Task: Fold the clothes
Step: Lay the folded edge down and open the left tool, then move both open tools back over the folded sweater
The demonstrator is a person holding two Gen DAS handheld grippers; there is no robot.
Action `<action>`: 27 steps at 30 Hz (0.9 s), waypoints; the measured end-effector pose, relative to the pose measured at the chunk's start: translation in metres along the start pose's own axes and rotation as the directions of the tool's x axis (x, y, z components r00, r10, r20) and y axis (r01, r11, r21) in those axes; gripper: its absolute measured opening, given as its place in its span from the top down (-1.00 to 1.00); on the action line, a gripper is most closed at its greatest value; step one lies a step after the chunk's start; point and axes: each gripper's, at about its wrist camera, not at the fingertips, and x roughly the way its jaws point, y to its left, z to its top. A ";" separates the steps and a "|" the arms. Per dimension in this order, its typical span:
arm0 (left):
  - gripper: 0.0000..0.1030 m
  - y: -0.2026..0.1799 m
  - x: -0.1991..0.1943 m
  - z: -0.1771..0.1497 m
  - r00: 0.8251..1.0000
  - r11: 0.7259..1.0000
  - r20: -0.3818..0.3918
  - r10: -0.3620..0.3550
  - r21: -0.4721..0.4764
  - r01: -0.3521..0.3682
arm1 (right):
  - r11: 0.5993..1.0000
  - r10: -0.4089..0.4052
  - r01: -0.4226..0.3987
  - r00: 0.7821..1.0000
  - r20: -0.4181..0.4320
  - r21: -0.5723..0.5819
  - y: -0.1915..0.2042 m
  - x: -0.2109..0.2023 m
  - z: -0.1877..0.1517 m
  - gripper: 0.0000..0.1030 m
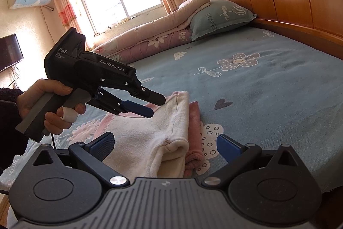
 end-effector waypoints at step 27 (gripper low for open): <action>-0.09 0.036 -0.033 -0.052 0.967 0.928 0.197 0.163 0.301 -0.217 | 0.969 0.097 -0.144 0.969 -0.228 -0.201 0.029 0.067 0.001 -1.00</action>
